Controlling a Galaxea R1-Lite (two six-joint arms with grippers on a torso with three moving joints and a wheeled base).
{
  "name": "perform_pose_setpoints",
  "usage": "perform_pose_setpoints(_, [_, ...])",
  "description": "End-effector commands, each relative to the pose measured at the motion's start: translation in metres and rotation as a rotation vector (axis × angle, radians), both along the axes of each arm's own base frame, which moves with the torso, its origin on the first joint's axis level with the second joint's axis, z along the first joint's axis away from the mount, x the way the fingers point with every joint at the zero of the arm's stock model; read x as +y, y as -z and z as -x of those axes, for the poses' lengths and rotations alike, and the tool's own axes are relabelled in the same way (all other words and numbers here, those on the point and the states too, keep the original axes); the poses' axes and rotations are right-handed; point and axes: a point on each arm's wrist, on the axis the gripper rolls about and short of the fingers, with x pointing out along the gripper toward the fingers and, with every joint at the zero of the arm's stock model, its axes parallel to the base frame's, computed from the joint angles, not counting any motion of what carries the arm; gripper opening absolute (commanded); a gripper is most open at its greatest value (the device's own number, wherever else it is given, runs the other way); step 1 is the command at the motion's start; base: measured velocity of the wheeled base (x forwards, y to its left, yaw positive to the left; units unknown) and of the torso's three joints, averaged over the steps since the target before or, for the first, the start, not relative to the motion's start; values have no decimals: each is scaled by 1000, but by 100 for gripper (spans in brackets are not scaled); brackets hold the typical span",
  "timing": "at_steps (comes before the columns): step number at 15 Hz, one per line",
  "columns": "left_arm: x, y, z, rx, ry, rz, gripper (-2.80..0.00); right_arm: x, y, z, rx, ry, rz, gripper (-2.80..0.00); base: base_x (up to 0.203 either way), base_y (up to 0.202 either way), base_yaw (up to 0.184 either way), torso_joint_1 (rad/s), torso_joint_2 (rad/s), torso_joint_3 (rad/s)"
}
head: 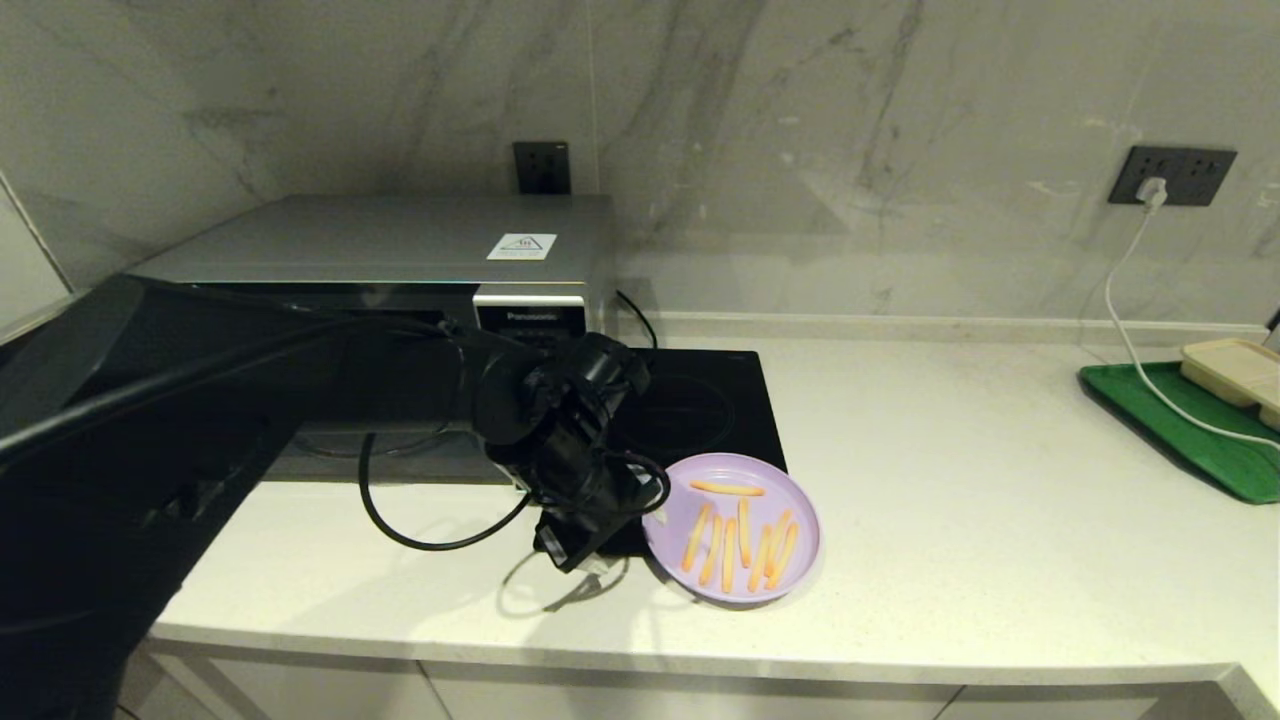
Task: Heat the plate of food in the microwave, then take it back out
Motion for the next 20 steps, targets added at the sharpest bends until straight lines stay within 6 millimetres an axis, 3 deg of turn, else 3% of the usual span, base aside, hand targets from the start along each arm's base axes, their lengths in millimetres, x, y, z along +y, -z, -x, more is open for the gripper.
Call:
perform_pose_setpoints(1, [8,-19,14,-17,-5,22,-280,0,0,0,2,0,0,-280,0,0,0,0,0,0])
perform_pose_setpoints(6, [33,-47,46,-42,-8,39,-280,0,0,0,2,0,0,-280,0,0,0,0,0,0])
perform_pose_setpoints(11, [77,-84,92,-140,-37,50,-280,0,0,0,2,0,0,-280,0,0,0,0,0,0])
perform_pose_setpoints(14, [121,-116,112,-357,-52,-56,-280,0,0,0,2,0,0,-280,0,0,0,0,0,0])
perform_pose_setpoints(20, [221,-161,134,-684,-78,-508,-280,0,0,0,2,0,0,-280,0,0,0,0,0,0])
